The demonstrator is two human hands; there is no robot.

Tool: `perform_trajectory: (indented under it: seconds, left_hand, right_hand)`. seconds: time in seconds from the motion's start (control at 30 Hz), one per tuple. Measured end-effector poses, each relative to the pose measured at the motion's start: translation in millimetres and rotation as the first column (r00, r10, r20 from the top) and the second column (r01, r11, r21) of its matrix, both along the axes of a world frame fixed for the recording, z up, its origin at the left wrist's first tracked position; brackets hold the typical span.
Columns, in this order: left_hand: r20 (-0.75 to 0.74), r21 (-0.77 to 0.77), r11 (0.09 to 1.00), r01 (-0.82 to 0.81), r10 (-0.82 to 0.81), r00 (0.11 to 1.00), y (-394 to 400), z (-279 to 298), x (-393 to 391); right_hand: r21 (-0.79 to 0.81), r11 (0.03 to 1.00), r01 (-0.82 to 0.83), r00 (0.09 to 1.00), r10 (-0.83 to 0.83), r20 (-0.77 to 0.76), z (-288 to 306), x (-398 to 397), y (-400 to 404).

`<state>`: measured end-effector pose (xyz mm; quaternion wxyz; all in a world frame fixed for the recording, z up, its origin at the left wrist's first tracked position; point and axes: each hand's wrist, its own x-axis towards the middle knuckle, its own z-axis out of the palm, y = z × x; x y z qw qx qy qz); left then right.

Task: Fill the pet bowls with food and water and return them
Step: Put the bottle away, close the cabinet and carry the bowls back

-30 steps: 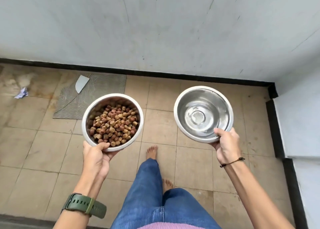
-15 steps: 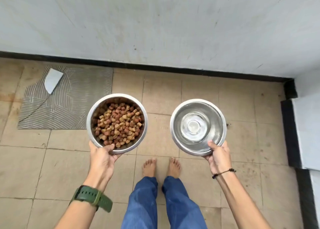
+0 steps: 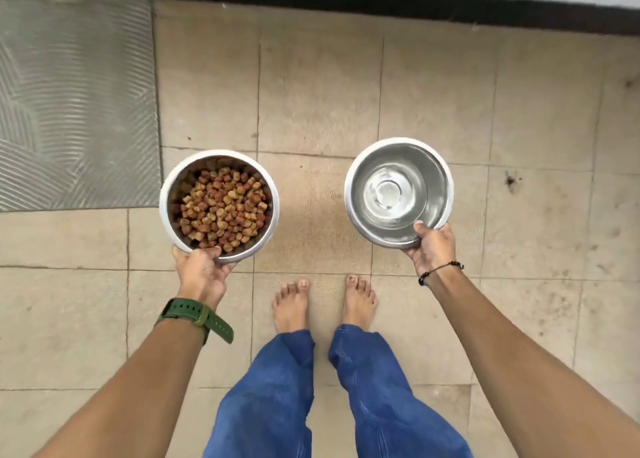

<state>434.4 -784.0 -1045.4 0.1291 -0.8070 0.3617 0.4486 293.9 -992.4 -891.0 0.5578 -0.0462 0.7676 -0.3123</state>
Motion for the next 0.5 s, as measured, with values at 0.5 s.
perform_trajectory:
  seconds: [0.5]
  left_hand:
    - [0.081, 0.006, 0.962, 0.272, -0.271, 0.959, 32.6, -91.6, 2.3]
  right_hand:
    - [0.04, 0.997, 0.067, 0.993, -0.07, 0.09, -164.9, -8.8, -12.1]
